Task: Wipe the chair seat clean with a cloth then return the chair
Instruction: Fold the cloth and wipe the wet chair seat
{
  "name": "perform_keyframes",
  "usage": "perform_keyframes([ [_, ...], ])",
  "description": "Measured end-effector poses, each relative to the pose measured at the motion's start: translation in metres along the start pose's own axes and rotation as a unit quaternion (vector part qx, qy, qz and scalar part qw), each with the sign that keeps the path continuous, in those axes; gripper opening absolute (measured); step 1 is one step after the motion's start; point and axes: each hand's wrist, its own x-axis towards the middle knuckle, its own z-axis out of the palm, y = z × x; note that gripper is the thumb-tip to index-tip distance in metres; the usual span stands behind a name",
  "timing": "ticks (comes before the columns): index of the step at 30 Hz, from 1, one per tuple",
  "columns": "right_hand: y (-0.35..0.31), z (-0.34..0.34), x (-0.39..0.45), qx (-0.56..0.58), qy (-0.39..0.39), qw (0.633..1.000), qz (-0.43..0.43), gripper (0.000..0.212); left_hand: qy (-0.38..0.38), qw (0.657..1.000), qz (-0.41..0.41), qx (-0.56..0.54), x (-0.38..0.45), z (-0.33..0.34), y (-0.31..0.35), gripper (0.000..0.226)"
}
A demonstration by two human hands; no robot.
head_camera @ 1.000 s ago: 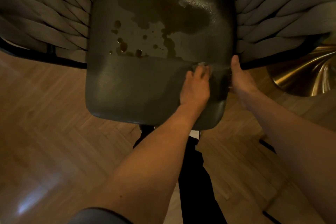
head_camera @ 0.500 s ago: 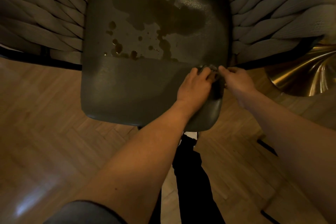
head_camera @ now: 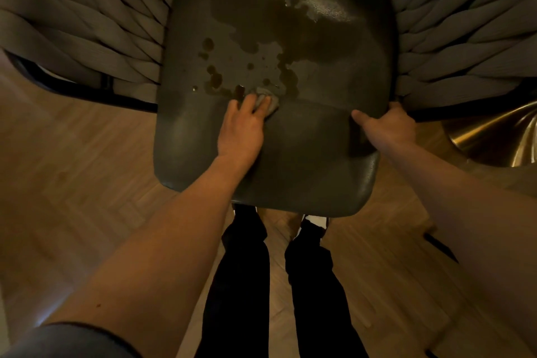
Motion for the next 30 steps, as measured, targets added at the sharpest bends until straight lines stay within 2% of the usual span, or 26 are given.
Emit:
perform_keyframes([
  [10,0.001,0.004,0.006,0.005,0.015,1.000,0.023,0.082,0.039,0.993,-0.111,0.024,-0.002,-0.019,-0.104,0.051],
  [15,0.001,0.005,0.004,0.014,0.015,1.000,0.015,0.076,0.074,0.983,-0.165,0.026,-0.006,-0.023,-0.154,0.055],
  [20,0.002,-0.002,0.005,0.030,0.027,0.999,0.027,0.072,0.114,0.971,-0.209,-0.033,0.001,-0.023,-0.144,0.051],
  [24,-0.001,-0.005,0.006,0.041,0.018,0.999,0.031,0.070,0.092,0.967,-0.231,-0.048,0.010,-0.020,-0.137,0.047],
  [30,-0.002,-0.014,0.007,0.056,0.009,0.997,0.052,0.072,0.098,0.978,-0.168,-0.079,0.013,-0.016,-0.105,0.044],
])
